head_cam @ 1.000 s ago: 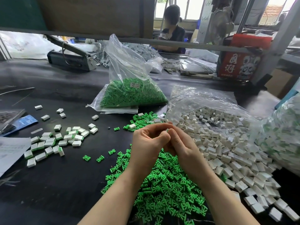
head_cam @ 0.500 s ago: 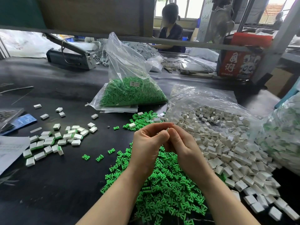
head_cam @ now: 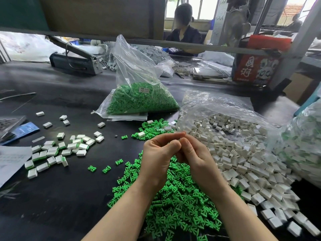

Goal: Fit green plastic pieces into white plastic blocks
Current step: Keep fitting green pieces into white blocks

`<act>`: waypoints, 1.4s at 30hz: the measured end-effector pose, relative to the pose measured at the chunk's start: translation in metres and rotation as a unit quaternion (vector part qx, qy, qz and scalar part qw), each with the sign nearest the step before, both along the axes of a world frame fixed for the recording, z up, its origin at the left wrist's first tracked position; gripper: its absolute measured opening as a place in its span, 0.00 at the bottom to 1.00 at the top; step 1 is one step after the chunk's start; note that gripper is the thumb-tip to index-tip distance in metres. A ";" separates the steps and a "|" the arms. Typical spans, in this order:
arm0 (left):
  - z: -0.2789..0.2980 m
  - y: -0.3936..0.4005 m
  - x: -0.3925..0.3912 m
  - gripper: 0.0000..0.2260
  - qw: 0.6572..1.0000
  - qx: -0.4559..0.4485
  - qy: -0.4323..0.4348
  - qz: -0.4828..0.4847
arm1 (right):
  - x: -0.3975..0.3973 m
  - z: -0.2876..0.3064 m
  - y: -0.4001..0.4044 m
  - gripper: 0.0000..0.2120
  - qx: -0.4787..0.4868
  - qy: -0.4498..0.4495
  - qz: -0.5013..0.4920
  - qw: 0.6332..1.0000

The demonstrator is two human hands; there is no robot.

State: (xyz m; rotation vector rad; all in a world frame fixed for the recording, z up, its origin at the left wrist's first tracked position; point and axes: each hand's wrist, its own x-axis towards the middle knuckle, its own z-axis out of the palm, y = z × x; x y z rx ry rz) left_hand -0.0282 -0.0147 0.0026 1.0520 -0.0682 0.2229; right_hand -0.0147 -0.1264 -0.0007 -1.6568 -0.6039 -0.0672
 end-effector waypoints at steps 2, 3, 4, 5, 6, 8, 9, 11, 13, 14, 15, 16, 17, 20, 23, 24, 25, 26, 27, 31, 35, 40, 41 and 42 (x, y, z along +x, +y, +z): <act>-0.001 0.000 0.001 0.09 1.000 0.000 0.002 0.003 | 0.000 -0.001 0.000 0.14 -0.002 0.006 -0.001 1.000; -0.001 0.000 0.001 0.09 1.000 0.000 0.002 0.005 | 0.000 -0.001 0.000 0.14 -0.003 0.009 -0.002 1.000; -0.002 0.000 0.001 0.09 1.000 0.000 0.002 0.007 | 0.000 -0.001 0.000 0.14 -0.003 0.012 -0.003 1.000; -0.002 0.000 0.001 0.09 1.000 0.001 0.002 0.007 | 0.000 -0.001 0.000 0.14 -0.003 0.014 -0.003 1.000; -0.002 0.000 0.001 0.09 1.000 0.001 0.001 0.007 | 0.000 -0.001 0.000 0.14 -0.003 0.015 -0.003 1.000; -0.002 0.000 0.001 0.09 1.000 0.005 -0.001 0.005 | 0.000 -0.001 0.000 0.14 -0.002 0.013 -0.005 1.000; -0.002 0.000 0.001 0.09 1.000 0.007 -0.002 0.005 | 0.000 -0.001 0.001 0.14 0.001 0.013 -0.007 1.000; 0.000 0.001 0.001 0.09 1.000 0.016 -0.003 0.007 | -0.002 -0.001 0.003 0.15 0.017 0.020 -0.007 1.000; 0.000 0.002 0.001 0.08 1.000 0.028 -0.002 0.013 | -0.003 -0.001 0.004 0.15 0.037 0.040 0.011 0.998; 0.000 0.002 0.001 0.08 0.999 0.032 0.001 0.017 | -0.003 -0.001 0.005 0.16 0.047 0.055 0.025 0.997; 0.000 0.003 0.001 0.08 0.999 0.035 0.002 0.022 | -0.004 -0.002 0.005 0.15 0.060 0.071 0.041 0.995; 0.000 0.003 0.001 0.08 0.999 0.039 0.002 0.025 | -0.004 -0.002 0.005 0.14 0.079 0.088 0.057 0.991; 0.000 0.004 0.001 0.08 0.999 0.041 0.001 0.025 | -0.004 -0.002 0.005 0.13 0.101 0.106 0.070 0.987; 0.001 0.008 0.001 0.06 0.999 0.039 0.000 0.009 | -0.004 0.000 0.006 0.15 0.159 0.148 0.085 0.972; 0.002 0.012 0.002 0.05 0.999 0.038 -0.004 -0.003 | -0.003 0.001 0.006 0.17 0.169 0.156 0.084 0.969; 0.002 0.012 0.002 0.06 0.999 0.038 -0.004 -0.007 | -0.003 0.002 0.006 0.17 0.172 0.159 0.081 0.969; 0.001 0.013 0.002 0.06 0.999 0.038 -0.004 -0.009 | -0.003 0.002 0.005 0.17 0.174 0.161 0.078 0.968; 0.001 0.013 0.003 0.06 0.999 0.041 -0.004 -0.010 | -0.003 0.003 0.005 0.17 0.176 0.161 0.075 0.968; 0.001 0.014 0.002 0.07 0.999 0.046 -0.006 -0.010 | -0.003 0.003 0.005 0.17 0.178 0.161 0.070 0.968; 0.001 0.015 0.002 0.08 0.998 0.057 -0.017 -0.015 | -0.002 0.003 0.004 0.22 0.175 0.160 0.052 0.970; 0.003 0.015 0.001 0.08 0.998 0.051 -0.015 -0.018 | -0.003 0.004 0.003 0.23 0.157 0.157 0.051 0.974; 0.010 0.044 0.008 0.07 0.989 -0.093 0.092 0.066 | 0.004 0.001 -0.005 0.18 0.039 0.102 -0.060 0.992; 0.011 0.056 0.011 0.05 0.977 -0.144 0.126 0.097 | 0.006 0.000 -0.007 0.17 0.017 0.097 -0.087 0.991; 0.010 0.068 0.012 0.03 0.960 -0.199 0.156 0.123 | 0.007 0.000 -0.010 0.17 -0.007 0.093 -0.112 0.989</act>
